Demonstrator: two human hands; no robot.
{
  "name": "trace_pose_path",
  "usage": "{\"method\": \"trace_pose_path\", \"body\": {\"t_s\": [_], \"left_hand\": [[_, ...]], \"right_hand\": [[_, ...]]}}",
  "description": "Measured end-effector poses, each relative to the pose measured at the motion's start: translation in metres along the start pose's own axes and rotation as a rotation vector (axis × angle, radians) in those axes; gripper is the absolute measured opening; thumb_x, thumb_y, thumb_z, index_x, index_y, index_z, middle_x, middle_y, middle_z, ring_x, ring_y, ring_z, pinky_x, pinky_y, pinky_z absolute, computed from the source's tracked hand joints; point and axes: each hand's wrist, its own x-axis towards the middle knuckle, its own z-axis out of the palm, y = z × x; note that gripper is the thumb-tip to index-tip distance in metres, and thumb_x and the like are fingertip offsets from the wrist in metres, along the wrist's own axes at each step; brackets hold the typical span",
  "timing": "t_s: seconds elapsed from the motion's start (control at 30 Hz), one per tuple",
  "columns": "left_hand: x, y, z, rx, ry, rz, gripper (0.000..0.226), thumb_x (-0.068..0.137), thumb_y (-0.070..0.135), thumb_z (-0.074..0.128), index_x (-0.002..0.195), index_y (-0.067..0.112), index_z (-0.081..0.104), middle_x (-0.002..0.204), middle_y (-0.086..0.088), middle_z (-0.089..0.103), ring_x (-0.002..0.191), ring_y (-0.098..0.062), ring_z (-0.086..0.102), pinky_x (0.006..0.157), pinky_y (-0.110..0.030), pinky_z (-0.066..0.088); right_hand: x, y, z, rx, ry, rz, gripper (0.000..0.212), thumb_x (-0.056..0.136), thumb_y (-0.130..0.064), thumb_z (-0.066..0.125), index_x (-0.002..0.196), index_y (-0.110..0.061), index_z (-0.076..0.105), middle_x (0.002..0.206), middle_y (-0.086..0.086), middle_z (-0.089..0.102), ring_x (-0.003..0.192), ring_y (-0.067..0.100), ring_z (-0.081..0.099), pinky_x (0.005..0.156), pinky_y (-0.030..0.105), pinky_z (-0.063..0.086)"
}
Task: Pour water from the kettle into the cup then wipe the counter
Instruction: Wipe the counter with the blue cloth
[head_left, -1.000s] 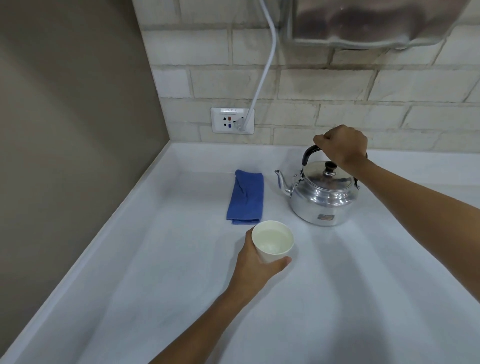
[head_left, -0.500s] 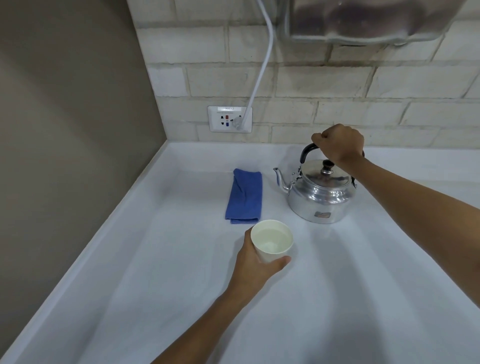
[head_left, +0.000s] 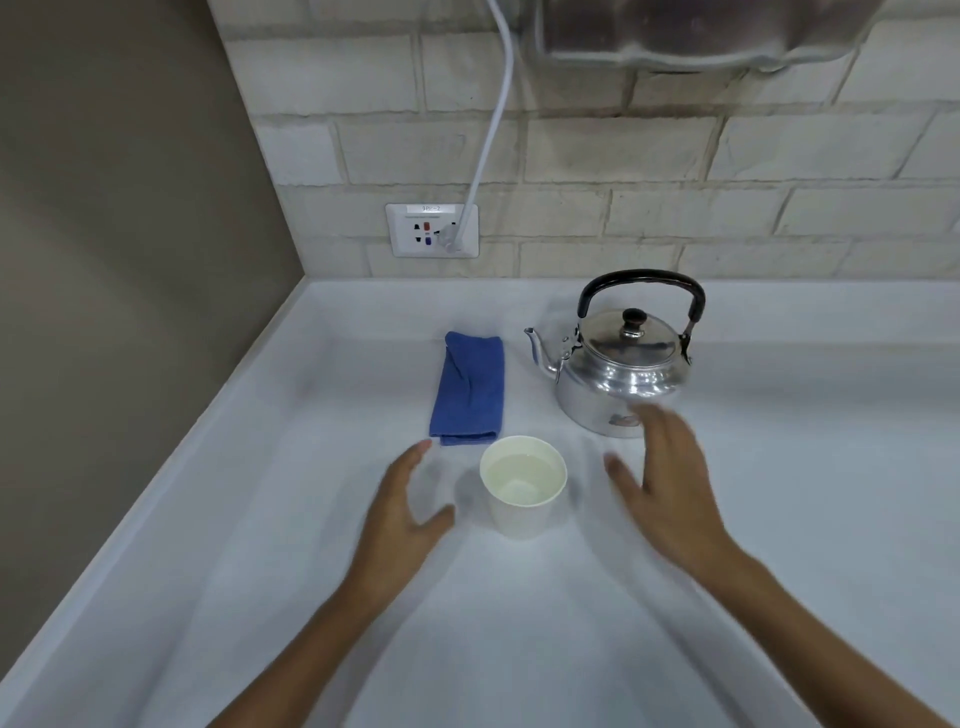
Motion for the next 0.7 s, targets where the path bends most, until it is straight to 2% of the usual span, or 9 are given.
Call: {"method": "trace_pose_path", "body": {"t_s": [0.07,0.13,0.17,0.2,0.3,0.47,0.6,0.7], "left_hand": [[0.022,0.003,-0.007,0.028,0.094,0.004,0.058,0.08,0.005,0.065,0.131,0.022,0.042,0.131,0.01,0.043,0.118,-0.003,0.039,0.101,-0.02,0.03],[0.049,0.011,-0.004,0.063,0.116,0.084,0.05,0.084,0.009,0.061,0.13,0.02,0.043,0.132,0.008,0.044,0.118,-0.002,0.038,0.1,-0.019,0.03],[0.064,0.015,0.001,0.093,0.097,0.129,0.048,0.086,0.01,0.058,0.13,0.018,0.042,0.134,0.005,0.043,0.119,-0.003,0.037,0.1,-0.019,0.028],[0.08,0.016,0.008,0.129,0.064,0.165,0.046,0.088,0.01,0.056,0.131,0.014,0.041,0.137,0.0,0.042,0.123,-0.007,0.037,0.102,-0.02,0.027],[0.129,0.013,0.035,0.301,-0.049,0.187,0.047,0.093,0.017,0.047,0.136,0.007,0.034,0.147,-0.011,0.032,0.135,-0.023,0.029,0.112,-0.032,0.023],[0.191,-0.015,0.07,0.683,-0.163,0.066,0.053,0.098,0.03,0.024,0.144,0.007,0.01,0.155,-0.011,0.008,0.142,-0.026,0.006,0.116,-0.038,0.01],[0.21,-0.033,0.086,0.807,-0.176,0.049,0.054,0.098,0.033,0.018,0.143,0.005,0.008,0.155,-0.012,0.008,0.142,-0.028,-0.001,0.117,-0.041,0.008],[0.21,-0.034,0.086,0.852,-0.247,0.072,0.054,0.098,0.032,0.017,0.143,0.005,0.007,0.155,-0.012,0.007,0.142,-0.028,-0.002,0.117,-0.039,0.001]], "right_hand": [[-0.031,0.006,0.016,-0.112,-0.184,0.107,0.059,0.092,-0.041,0.039,0.139,-0.006,0.024,0.148,0.015,0.029,0.137,0.029,0.02,0.112,0.038,0.018],[-0.05,0.009,0.029,-0.26,-0.295,0.151,0.079,0.084,-0.062,-0.002,0.143,-0.011,0.01,0.155,0.01,0.01,0.142,0.025,0.003,0.116,0.037,0.005],[-0.055,0.011,0.033,-0.326,-0.319,0.137,0.091,0.074,-0.064,-0.022,0.144,-0.012,0.005,0.156,0.009,0.005,0.142,0.023,-0.001,0.116,0.036,0.0],[-0.058,0.011,0.036,-0.366,-0.324,0.131,0.097,0.068,-0.062,-0.032,0.144,-0.013,0.002,0.156,0.008,0.002,0.142,0.022,-0.003,0.115,0.035,-0.004],[-0.061,0.013,0.041,-0.377,-0.311,0.151,0.093,0.069,-0.059,-0.032,0.144,-0.013,-0.002,0.156,0.007,-0.001,0.142,0.02,-0.007,0.113,0.034,-0.009],[-0.057,0.011,0.041,-0.344,-0.324,0.183,0.084,0.065,-0.059,-0.036,0.136,-0.016,-0.022,0.154,0.002,-0.014,0.135,0.013,-0.025,0.112,0.031,-0.015],[-0.057,0.009,0.044,-0.344,-0.322,0.192,0.086,0.069,-0.059,-0.033,0.139,-0.014,-0.013,0.153,0.003,-0.011,0.136,0.017,-0.022,0.11,0.032,-0.017],[-0.058,0.007,0.044,-0.371,-0.32,0.175,0.083,0.066,-0.056,-0.036,0.137,-0.015,-0.021,0.153,0.003,-0.016,0.137,0.016,-0.023,0.113,0.032,-0.016]]}}
